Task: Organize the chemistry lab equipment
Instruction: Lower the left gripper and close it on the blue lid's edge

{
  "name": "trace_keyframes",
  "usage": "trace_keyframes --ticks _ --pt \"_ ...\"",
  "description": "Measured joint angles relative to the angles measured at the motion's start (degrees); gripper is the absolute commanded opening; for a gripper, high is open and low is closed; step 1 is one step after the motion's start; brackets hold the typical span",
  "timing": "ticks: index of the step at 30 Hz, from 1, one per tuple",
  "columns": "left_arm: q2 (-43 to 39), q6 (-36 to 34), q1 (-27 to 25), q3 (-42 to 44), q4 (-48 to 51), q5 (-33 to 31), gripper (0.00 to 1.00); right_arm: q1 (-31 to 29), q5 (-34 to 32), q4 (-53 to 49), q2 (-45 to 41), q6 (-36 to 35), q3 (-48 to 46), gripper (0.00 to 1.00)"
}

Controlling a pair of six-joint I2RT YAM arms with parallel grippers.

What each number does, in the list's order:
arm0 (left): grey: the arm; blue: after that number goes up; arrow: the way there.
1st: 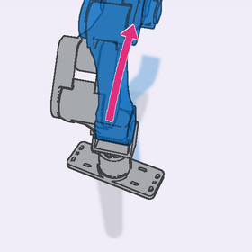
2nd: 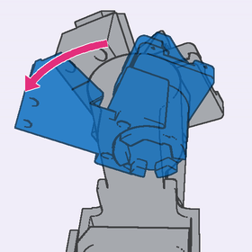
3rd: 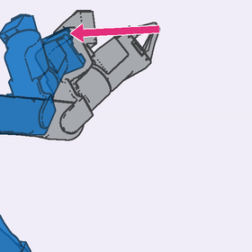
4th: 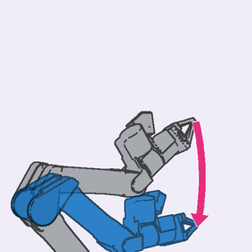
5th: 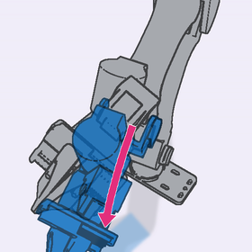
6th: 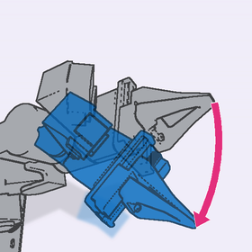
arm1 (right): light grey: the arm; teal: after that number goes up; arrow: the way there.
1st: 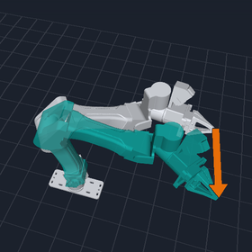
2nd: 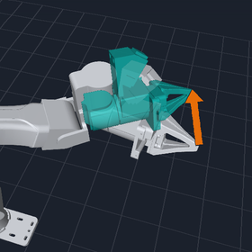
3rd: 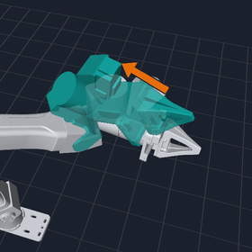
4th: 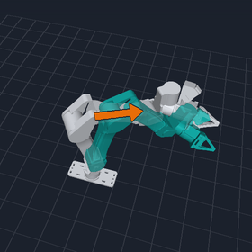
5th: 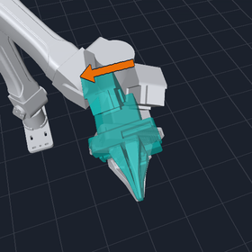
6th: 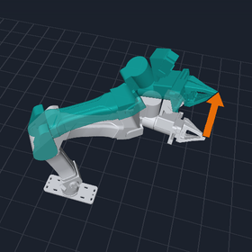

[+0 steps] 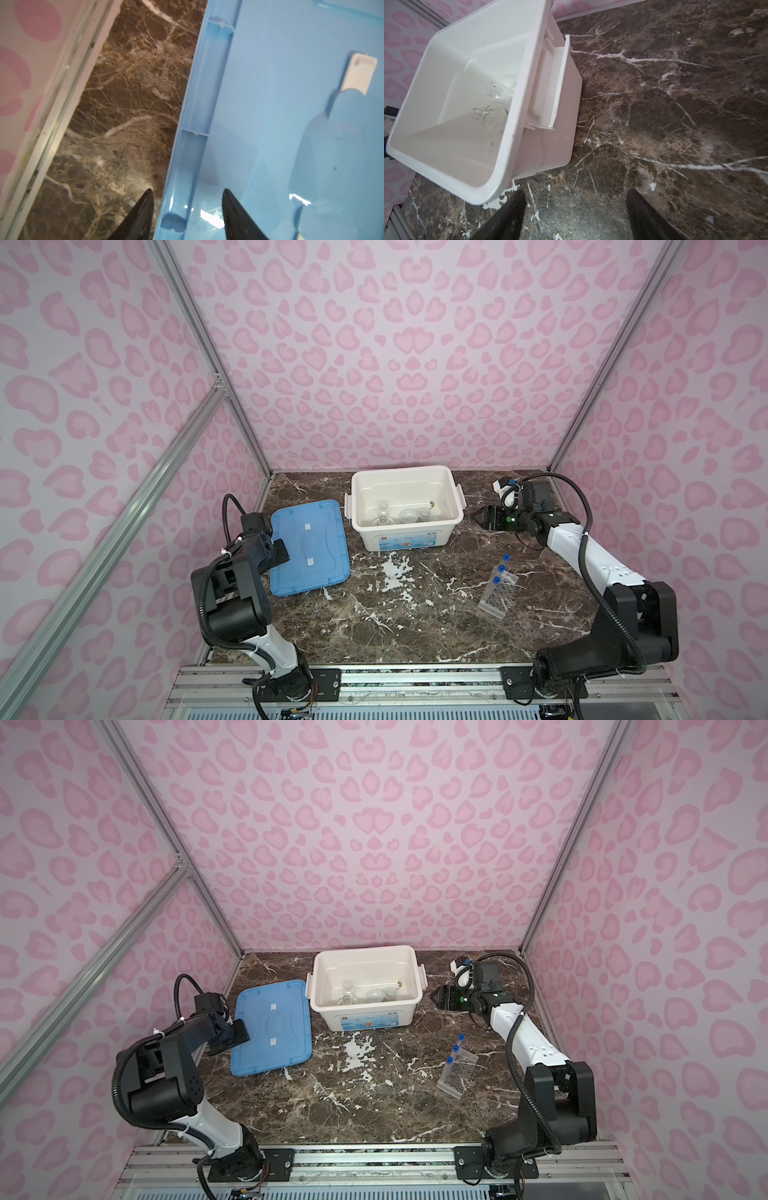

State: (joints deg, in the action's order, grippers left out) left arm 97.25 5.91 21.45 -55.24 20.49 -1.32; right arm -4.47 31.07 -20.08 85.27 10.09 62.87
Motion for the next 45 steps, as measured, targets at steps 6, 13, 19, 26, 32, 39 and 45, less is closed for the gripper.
trace_keyframes --ticks 6,13,19,26,32,39,45 --pt "2.7 -1.1 0.7 -2.2 1.3 1.6 0.37 0.4 0.0 -0.9 -0.9 0.0 0.0 0.78" --pt "5.4 -3.0 0.9 -4.1 1.3 4.4 0.21 0.7 0.0 -1.0 -1.0 0.3 0.0 0.78" --pt "6.0 -3.6 1.0 -4.4 0.6 7.0 0.16 0.7 0.0 -1.1 -1.0 0.9 0.5 0.78" --pt "5.8 -3.5 1.0 -4.5 1.1 9.0 0.08 0.7 0.0 -1.2 -0.9 1.4 0.5 0.78" --pt "4.7 -2.9 0.6 -4.5 4.2 9.8 0.04 0.8 0.0 -1.2 -0.9 2.3 0.5 0.78" --pt "0.1 -1.4 0.2 -4.5 6.8 9.5 0.04 0.7 0.3 -0.9 -1.7 2.8 0.6 0.78" --pt "-4.6 0.7 0.0 -4.7 8.2 8.3 0.04 0.2 1.4 -0.8 -1.9 4.0 1.1 0.77"
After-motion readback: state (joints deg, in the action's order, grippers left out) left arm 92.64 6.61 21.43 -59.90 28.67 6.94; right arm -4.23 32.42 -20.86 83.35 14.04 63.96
